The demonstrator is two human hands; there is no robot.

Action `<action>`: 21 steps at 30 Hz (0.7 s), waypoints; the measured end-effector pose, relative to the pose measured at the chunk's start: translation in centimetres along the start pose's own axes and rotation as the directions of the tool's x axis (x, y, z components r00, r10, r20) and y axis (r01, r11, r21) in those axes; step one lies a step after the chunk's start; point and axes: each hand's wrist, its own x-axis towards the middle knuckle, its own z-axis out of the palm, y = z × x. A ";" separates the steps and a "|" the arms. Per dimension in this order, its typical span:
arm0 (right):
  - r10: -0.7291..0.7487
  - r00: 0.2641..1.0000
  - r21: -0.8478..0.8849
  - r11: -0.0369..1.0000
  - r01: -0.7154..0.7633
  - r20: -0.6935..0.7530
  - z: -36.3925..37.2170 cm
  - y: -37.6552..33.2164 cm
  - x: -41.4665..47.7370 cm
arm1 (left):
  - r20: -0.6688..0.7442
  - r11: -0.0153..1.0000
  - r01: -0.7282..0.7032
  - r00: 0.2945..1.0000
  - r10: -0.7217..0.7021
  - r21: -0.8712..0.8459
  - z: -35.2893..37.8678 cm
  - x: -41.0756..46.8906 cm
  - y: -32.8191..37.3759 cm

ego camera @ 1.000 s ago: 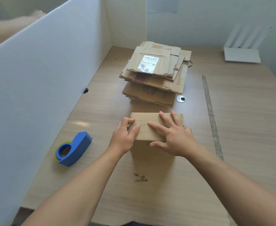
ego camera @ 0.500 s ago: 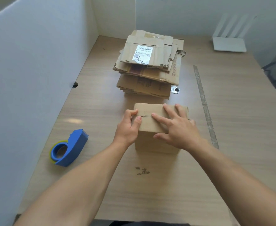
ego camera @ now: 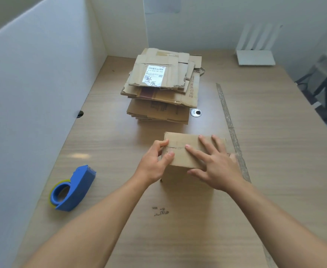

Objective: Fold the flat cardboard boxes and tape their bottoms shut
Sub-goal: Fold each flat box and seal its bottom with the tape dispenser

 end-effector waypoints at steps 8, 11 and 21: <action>-0.052 0.998 0.307 0.950 0.063 -0.044 0.3 4.4 2.6 | -0.043 0.935 0.297 0.950 -0.310 -0.195 -1.8 -1.4 -4.1; -0.054 0.991 0.455 0.884 0.105 -0.123 2.0 6.4 1.2 | 0.030 0.866 0.452 0.889 -0.457 -0.212 0.2 -1.2 -5.4; -0.008 0.969 0.499 0.856 0.133 -0.245 2.7 6.1 0.6 | 0.220 0.490 0.626 0.724 -0.654 -0.606 3.6 -0.8 -6.6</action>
